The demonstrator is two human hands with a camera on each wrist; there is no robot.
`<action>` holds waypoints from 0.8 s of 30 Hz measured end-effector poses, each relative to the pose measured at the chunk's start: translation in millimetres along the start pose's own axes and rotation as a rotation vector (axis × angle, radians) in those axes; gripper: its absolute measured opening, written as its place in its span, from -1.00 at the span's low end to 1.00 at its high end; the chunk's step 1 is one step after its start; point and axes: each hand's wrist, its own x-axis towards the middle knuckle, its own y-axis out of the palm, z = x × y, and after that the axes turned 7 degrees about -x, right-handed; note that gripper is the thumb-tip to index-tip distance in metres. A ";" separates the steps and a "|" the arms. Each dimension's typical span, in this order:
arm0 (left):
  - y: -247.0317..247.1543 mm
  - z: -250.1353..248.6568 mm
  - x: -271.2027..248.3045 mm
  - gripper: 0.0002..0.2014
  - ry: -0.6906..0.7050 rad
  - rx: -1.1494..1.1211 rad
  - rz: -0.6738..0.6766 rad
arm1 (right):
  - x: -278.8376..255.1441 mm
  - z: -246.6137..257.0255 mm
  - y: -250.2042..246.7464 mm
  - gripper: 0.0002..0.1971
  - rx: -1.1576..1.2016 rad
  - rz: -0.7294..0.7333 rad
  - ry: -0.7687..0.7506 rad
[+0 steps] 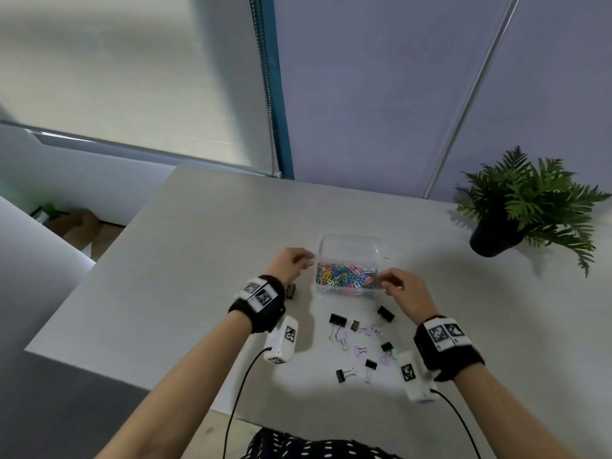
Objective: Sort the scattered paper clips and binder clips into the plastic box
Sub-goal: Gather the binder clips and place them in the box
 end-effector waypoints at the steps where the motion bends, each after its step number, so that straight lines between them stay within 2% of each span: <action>1: -10.9 11.5 -9.3 -0.75 -0.025 -0.022 -0.036 | -10.0 -3.9 -2.8 -0.84 -0.013 0.002 0.000; 5: -38.3 59.8 -42.3 -0.75 -0.153 0.101 -0.177 | -45.1 -31.2 -1.6 -0.86 -0.132 0.052 0.013; 8: -34.1 86.1 -53.4 -0.75 -0.205 0.266 -0.176 | -60.0 -57.6 2.7 -0.77 -0.305 0.092 0.063; 11: -15.9 87.7 -56.6 -0.76 -0.214 0.375 -0.165 | -71.5 -76.6 1.0 -0.63 -0.522 0.132 0.156; 13: -1.8 80.6 -55.1 -0.74 -0.234 0.397 -0.206 | -76.3 -79.1 -0.7 -0.56 -0.589 0.145 0.194; 18: 22.8 73.1 -49.0 -0.55 -0.313 0.474 -0.286 | -70.7 -55.4 11.9 -0.39 -0.567 0.157 0.261; 21: 26.8 73.2 -46.3 -0.64 -0.291 0.524 -0.261 | -56.0 -42.1 24.7 -0.34 -0.543 0.133 0.227; 24: 25.0 74.3 -48.0 -0.74 -0.288 0.512 -0.242 | -42.5 -34.8 33.4 -0.44 -0.517 0.114 0.186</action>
